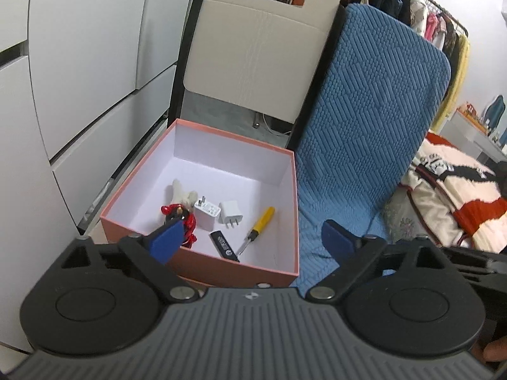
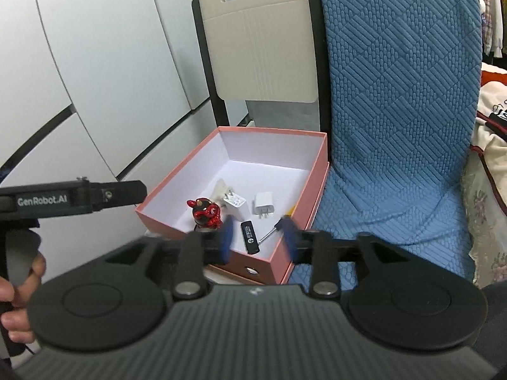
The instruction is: Organize rigid objects
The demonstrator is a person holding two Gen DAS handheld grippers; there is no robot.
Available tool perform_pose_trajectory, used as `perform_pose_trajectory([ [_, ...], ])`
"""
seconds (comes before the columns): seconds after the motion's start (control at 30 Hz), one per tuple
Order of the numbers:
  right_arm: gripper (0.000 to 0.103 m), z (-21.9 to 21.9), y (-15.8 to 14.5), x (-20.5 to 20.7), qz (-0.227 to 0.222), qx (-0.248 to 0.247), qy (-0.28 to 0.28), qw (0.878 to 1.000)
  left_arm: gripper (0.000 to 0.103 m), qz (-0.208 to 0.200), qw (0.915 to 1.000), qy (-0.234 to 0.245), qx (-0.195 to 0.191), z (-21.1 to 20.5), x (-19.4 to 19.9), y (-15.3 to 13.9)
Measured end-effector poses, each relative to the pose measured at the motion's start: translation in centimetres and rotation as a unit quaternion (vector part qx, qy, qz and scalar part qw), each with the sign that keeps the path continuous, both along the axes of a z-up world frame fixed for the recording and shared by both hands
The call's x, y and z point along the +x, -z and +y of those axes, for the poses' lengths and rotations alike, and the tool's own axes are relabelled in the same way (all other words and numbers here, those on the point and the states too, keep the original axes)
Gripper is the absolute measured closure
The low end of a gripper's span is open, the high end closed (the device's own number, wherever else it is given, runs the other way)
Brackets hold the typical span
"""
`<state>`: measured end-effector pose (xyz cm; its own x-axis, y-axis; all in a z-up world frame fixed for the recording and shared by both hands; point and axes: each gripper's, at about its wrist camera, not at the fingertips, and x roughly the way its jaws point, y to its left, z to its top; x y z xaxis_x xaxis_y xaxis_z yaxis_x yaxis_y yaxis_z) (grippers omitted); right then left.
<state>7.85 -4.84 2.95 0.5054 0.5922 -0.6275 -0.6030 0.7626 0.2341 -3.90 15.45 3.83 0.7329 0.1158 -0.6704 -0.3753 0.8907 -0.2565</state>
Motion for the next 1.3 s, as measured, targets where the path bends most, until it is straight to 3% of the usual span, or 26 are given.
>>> perform_pose_trajectory([
  [0.07, 0.025, -0.3, 0.1, -0.4, -0.009, -0.003, 0.006, 1.000, 0.004, 0.004, 0.9999, 0.000, 0.013, -0.5, -0.3, 0.2],
  [0.13, 0.017, -0.7, 0.3, -0.5, -0.011, -0.003, 0.009, 1.000, 0.001, 0.003, 0.9998, -0.003, 0.020, -0.7, -0.6, 0.4],
  [0.57, 0.017, -0.9, 0.8, -0.3, -0.013, -0.031, 0.014, 0.999, 0.000, 0.009, 0.9996, -0.016, 0.022, -0.6, -0.3, 1.6],
  [1.3, 0.017, -1.5, 2.3, 1.3, -0.007, -0.028, 0.014, 0.999, 0.000, 0.021, 0.9991, -0.027, 0.025, -0.9, 0.4, 3.5],
])
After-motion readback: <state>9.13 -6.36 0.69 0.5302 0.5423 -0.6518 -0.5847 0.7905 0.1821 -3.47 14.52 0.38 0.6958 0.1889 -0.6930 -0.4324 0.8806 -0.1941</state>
